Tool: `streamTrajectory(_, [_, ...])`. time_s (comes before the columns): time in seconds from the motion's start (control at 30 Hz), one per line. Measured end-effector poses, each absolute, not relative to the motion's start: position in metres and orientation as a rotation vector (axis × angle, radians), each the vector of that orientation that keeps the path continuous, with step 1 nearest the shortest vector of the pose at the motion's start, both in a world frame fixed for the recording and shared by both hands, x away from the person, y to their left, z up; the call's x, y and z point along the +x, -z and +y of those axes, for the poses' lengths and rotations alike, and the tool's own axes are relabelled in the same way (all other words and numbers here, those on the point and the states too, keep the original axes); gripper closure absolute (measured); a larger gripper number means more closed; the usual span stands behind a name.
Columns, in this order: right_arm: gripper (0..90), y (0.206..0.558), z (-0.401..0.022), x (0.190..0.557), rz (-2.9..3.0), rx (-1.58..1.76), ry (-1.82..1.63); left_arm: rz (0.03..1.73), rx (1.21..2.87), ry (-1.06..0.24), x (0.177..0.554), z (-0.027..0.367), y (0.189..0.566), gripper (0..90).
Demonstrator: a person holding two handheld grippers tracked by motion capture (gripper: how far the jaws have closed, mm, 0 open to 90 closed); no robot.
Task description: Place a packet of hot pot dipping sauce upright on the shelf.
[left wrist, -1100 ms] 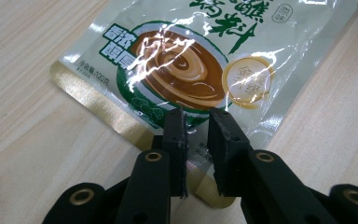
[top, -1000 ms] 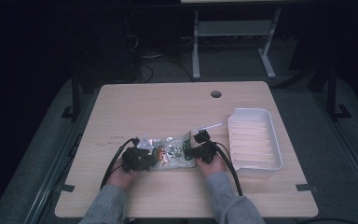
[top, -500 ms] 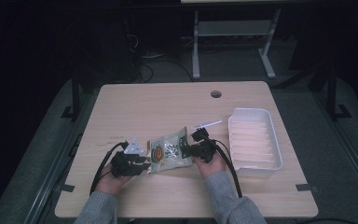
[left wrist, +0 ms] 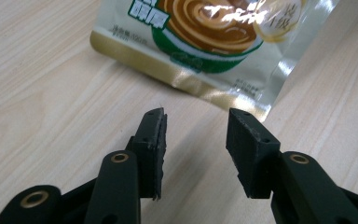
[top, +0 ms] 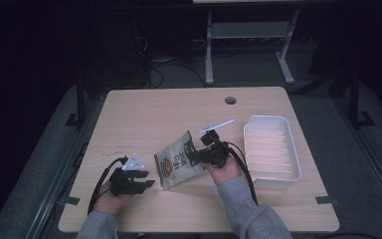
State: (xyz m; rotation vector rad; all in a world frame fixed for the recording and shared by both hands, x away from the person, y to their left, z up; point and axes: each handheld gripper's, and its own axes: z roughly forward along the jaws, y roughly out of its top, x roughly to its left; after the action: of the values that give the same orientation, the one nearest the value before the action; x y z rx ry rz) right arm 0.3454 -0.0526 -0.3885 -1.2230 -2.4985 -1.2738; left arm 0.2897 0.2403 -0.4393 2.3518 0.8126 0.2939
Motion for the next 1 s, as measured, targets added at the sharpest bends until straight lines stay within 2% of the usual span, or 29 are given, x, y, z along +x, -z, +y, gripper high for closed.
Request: streamTrajectory(1.0, [89.3, 0.316, -0.065, 0.349, -2.66, -0.841, 1.118, 0.837, 2.277, -0.314, 0.287, 0.252, 0.438, 52.1])
